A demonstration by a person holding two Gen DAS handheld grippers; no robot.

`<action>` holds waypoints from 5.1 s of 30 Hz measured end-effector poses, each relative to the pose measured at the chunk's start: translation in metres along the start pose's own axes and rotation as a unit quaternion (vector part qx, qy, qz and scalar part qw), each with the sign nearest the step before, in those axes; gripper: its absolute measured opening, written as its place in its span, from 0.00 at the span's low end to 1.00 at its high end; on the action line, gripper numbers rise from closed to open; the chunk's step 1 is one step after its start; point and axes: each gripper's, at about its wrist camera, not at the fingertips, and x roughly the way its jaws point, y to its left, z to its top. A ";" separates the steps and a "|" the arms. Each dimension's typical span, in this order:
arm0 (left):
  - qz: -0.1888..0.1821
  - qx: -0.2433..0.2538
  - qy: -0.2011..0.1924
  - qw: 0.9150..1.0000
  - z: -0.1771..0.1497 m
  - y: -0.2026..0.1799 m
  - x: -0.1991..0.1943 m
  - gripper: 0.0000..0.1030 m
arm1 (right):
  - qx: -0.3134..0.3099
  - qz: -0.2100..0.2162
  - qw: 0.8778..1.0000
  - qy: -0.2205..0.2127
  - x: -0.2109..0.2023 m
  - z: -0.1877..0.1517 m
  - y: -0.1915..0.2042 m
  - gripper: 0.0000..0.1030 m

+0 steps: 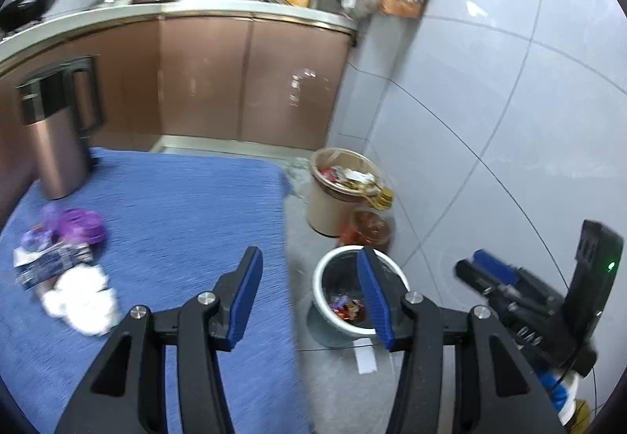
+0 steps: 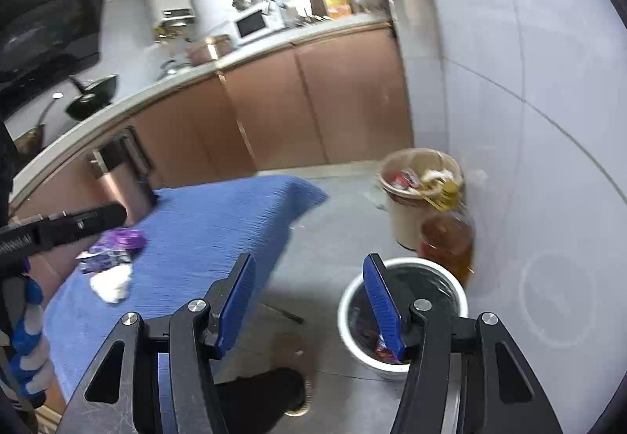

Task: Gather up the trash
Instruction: 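Move both grippers back toward the tissues on the towel, then grasp a clear plastic bag with left gripper while right grasps white tissue, then carry both items to the white bin and open both grippers over it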

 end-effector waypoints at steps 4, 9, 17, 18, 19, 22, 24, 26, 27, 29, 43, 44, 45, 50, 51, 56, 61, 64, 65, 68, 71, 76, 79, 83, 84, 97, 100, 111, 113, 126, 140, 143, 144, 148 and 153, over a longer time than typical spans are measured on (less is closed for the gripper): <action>0.025 -0.022 -0.016 0.999 -0.012 0.035 -0.035 0.47 | -0.029 0.024 0.999 -0.011 -0.016 0.005 0.031 0.53; 0.055 -0.063 -0.037 0.996 -0.027 0.081 -0.075 0.47 | -0.065 0.051 0.996 -0.023 -0.032 0.008 0.068 0.53; 0.109 -0.110 -0.050 0.987 -0.053 0.145 -0.110 0.47 | -0.107 0.103 0.989 -0.025 -0.039 0.012 0.120 0.56; 0.114 -0.113 -0.048 0.986 -0.057 0.151 -0.111 0.47 | -0.109 0.111 0.988 -0.020 -0.034 0.012 0.126 0.56; 0.123 -0.116 -0.045 0.985 -0.060 0.158 -0.111 0.47 | -0.111 0.114 0.987 -0.016 -0.031 0.011 0.131 0.56; 0.137 -0.130 -0.030 0.982 -0.069 0.183 -0.107 0.47 | -0.119 0.131 0.984 0.006 -0.012 0.007 0.142 0.56; 0.143 -0.147 -0.018 0.979 -0.074 0.201 -0.101 0.47 | -0.124 0.139 0.982 0.022 0.003 0.004 0.151 0.56; 0.145 -0.169 -0.005 0.975 -0.078 0.219 -0.092 0.47 | -0.131 0.147 0.980 0.039 0.019 0.001 0.160 0.56; 0.145 -0.178 -0.001 0.973 -0.080 0.226 -0.087 0.47 | -0.135 0.151 0.978 0.046 0.028 0.000 0.166 0.56; 0.140 -0.199 0.012 0.970 -0.084 0.243 -0.074 0.47 | -0.147 0.158 0.975 0.062 0.046 -0.004 0.178 0.56; 0.123 -0.284 0.055 0.949 -0.073 0.313 0.018 0.47 | -0.217 0.207 0.940 0.165 0.170 -0.030 0.252 0.56; 0.122 -0.289 0.057 0.948 -0.073 0.316 0.021 0.47 | -0.219 0.210 0.937 0.172 0.178 -0.032 0.257 0.56; 0.119 -0.295 0.059 0.946 -0.074 0.320 0.025 0.47 | -0.220 0.214 0.935 0.179 0.186 -0.034 0.260 0.56; 0.112 -0.296 0.069 0.946 -0.077 0.320 0.036 0.47 | -0.226 0.229 0.923 0.210 0.217 -0.048 0.281 0.56; 0.110 -0.296 0.071 0.946 -0.079 0.319 0.038 0.47 | -0.228 0.229 0.922 0.214 0.221 -0.050 0.284 0.56; 0.107 -0.299 0.072 0.946 -0.085 0.318 0.043 0.47 | -0.230 0.229 0.916 0.234 0.236 -0.059 0.291 0.56; 0.108 -0.299 0.067 0.946 -0.090 0.316 0.037 0.38 | -0.221 0.240 0.913 0.246 0.238 -0.066 0.290 0.42; 0.108 -0.298 0.063 0.946 -0.096 0.313 0.032 0.34 | -0.217 0.240 0.914 0.245 0.233 -0.069 0.286 0.30; 0.109 -0.297 0.062 0.947 -0.098 0.311 0.030 0.33 | -0.218 0.240 0.914 0.245 0.231 -0.069 0.285 0.27; 0.111 -0.302 0.058 0.945 -0.103 0.308 0.023 0.32 | -0.223 0.241 0.913 0.242 0.226 -0.069 0.284 0.17; 0.112 -0.307 0.055 0.944 -0.109 0.307 0.013 0.31 | -0.222 0.245 0.913 0.237 0.220 -0.068 0.283 0.15; 0.111 -0.316 0.047 0.941 -0.118 0.303 -0.008 0.31 | -0.221 0.251 0.914 0.228 0.198 -0.066 0.274 0.14; 0.115 -0.317 0.041 0.941 -0.122 0.298 -0.022 0.31 | -0.215 0.255 0.917 0.220 0.181 -0.064 0.263 0.14; 0.124 -0.314 0.029 0.941 -0.128 0.290 -0.046 0.31 | -0.199 0.260 0.923 0.199 0.158 -0.056 0.248 0.14; 0.125 -0.314 0.025 0.941 -0.131 0.288 -0.053 0.31 | -0.195 0.261 0.926 0.192 0.150 -0.053 0.243 0.14; 0.102 -0.257 -0.022 0.961 -0.103 0.218 -0.105 0.31 | -0.131 0.220 0.963 0.087 0.060 -0.021 0.149 0.14; 0.080 -0.230 -0.022 0.970 -0.089 0.192 -0.098 0.31 | -0.109 0.193 0.973 0.061 0.042 -0.015 0.118 0.15; -0.005 -0.113 0.038 0.993 -0.029 0.080 -0.015 0.31 | -0.026 0.063 0.998 0.005 0.021 -0.008 0.010 0.15; -0.017 -0.081 0.053 0.995 -0.019 0.053 0.008 0.31 | -0.007 0.049 0.999 0.005 0.026 -0.010 -0.008 0.15; -0.056 0.020 0.152 0.987 0.006 -0.063 0.168 0.31 | 0.080 -0.053 0.993 0.068 0.094 -0.041 -0.113 0.15; -0.084 0.038 0.193 0.977 0.016 -0.119 0.281 0.45 | 0.107 -0.120 0.980 0.119 0.147 -0.062 -0.166 0.23; -0.090 0.031 0.194 0.976 0.015 -0.117 0.286 0.49 | 0.111 -0.126 0.978 0.125 0.150 -0.066 -0.169 0.34; -0.092 0.029 0.195 0.976 0.015 -0.117 0.287 0.49 | 0.111 -0.128 0.977 0.127 0.149 -0.068 -0.169 0.38; -0.095 0.024 0.190 0.977 0.015 -0.113 0.281 0.49 | 0.113 -0.129 0.977 0.131 0.148 -0.071 -0.169 0.40; -0.090 0.020 0.159 0.983 0.015 -0.101 0.251 0.49 | 0.115 -0.123 0.978 0.126 0.140 -0.070 -0.161 0.41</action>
